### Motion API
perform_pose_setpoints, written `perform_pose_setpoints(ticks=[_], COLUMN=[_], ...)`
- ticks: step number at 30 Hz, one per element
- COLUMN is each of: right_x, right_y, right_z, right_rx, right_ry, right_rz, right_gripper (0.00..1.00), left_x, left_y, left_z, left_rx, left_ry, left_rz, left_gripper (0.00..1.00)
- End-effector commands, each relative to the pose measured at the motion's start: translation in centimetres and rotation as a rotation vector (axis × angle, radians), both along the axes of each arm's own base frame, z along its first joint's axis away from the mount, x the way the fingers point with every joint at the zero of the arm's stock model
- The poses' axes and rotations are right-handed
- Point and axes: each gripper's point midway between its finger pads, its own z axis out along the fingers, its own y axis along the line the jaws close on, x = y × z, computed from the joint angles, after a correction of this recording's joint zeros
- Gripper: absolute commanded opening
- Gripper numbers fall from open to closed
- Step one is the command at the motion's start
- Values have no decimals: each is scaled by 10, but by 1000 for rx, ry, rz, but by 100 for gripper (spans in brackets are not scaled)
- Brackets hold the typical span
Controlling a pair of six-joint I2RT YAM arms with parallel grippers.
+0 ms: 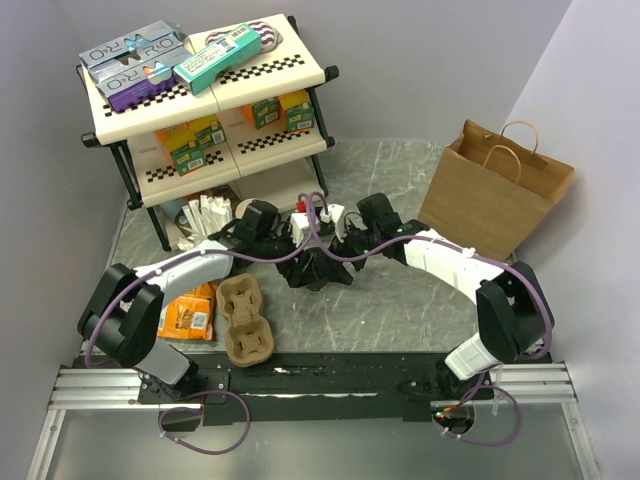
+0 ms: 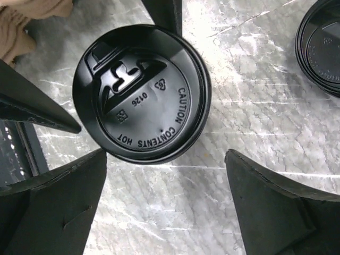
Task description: Pack the takeout coffee
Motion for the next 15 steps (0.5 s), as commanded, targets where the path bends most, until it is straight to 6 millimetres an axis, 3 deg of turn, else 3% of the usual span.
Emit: perform_pose_setpoints(ticks=[1, 5, 7, 10, 15], right_x=[-19, -24, -25, -20, -11], right_y=[23, 21, 22, 26, 30], right_z=[41, 50, 51, 54, 54], right_rx=[78, 118, 125, 122, 121], right_ry=[-101, -82, -89, -113, -118], right_rz=[138, 140, 155, 183, 179], right_gripper=[100, 100, 100, 100, 100], left_x=[3, 21, 19, 19, 16], left_y=[-28, -12, -6, 7, 13], left_z=[49, 78, 89, 95, 83], left_rx=[-113, -200, -214, -204, -203], left_ry=[-46, -26, -29, -37, 5], left_rz=[-92, -53, -61, -41, 19], left_gripper=[99, 99, 99, 100, 99])
